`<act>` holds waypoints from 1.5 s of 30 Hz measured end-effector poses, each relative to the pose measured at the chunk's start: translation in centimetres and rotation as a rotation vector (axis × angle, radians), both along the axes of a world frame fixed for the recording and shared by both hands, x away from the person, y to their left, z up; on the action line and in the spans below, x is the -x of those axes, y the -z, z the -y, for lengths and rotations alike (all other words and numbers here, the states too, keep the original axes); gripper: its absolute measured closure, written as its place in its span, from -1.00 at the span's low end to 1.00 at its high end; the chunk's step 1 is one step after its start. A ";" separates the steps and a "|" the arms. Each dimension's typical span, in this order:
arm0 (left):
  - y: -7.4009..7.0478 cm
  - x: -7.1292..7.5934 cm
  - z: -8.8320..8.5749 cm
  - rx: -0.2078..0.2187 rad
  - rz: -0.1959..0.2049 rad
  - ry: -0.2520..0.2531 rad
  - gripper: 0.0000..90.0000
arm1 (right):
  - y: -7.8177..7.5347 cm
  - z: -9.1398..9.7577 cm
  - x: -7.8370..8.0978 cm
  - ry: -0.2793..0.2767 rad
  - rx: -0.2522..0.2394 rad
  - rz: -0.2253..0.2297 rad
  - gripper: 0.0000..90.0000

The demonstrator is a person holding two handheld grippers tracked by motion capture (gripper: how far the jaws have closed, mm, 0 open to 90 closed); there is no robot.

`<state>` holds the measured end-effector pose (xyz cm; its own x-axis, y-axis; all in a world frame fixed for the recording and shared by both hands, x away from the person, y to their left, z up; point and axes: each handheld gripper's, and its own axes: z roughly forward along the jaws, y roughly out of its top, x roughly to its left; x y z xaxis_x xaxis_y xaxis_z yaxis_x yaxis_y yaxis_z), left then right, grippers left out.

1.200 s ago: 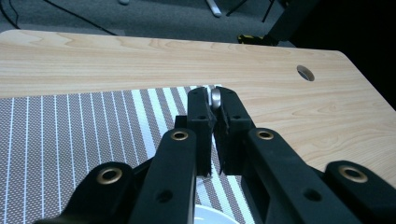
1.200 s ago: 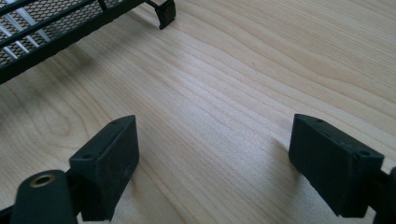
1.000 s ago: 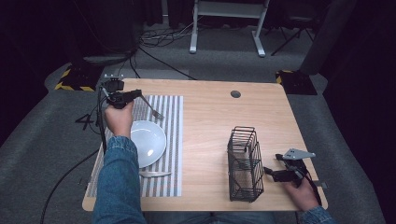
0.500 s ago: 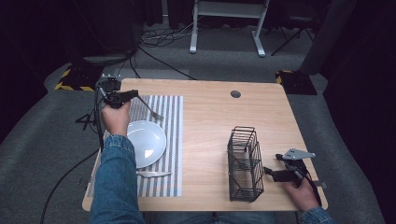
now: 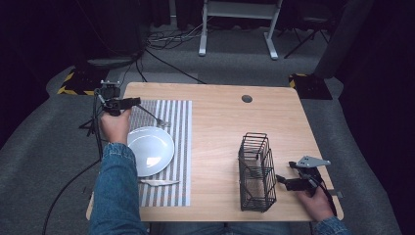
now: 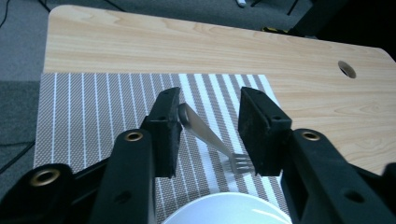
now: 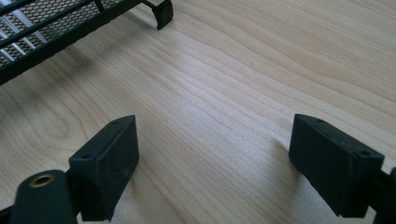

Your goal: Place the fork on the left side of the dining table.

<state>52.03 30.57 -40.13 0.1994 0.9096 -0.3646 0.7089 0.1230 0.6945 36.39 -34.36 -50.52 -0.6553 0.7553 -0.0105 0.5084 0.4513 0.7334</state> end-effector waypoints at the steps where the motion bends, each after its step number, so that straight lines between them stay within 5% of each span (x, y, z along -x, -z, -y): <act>1: 0.2 0.0 -0.2 0.002 -0.007 -0.002 0.26 | 0.0 0.0 0.0 0.000 0.000 0.000 -0.64; 10: 1.2 -0.3 -1.1 0.025 -0.061 -0.041 0.15 | 0.0 0.0 0.0 0.000 0.000 0.000 -0.64; 23: 2.8 -0.5 -1.8 -0.005 -0.146 -0.096 0.12 | 0.0 0.0 0.0 0.000 0.000 0.000 -0.64; 31: 3.7 -1.1 -2.1 -0.009 -0.223 -0.097 0.11 | 0.0 0.0 0.0 0.000 0.000 0.000 -0.64; 45: 5.1 -2.0 -1.6 -0.009 -0.263 -0.084 0.06 | 0.0 0.0 0.0 0.002 -0.001 0.000 -0.64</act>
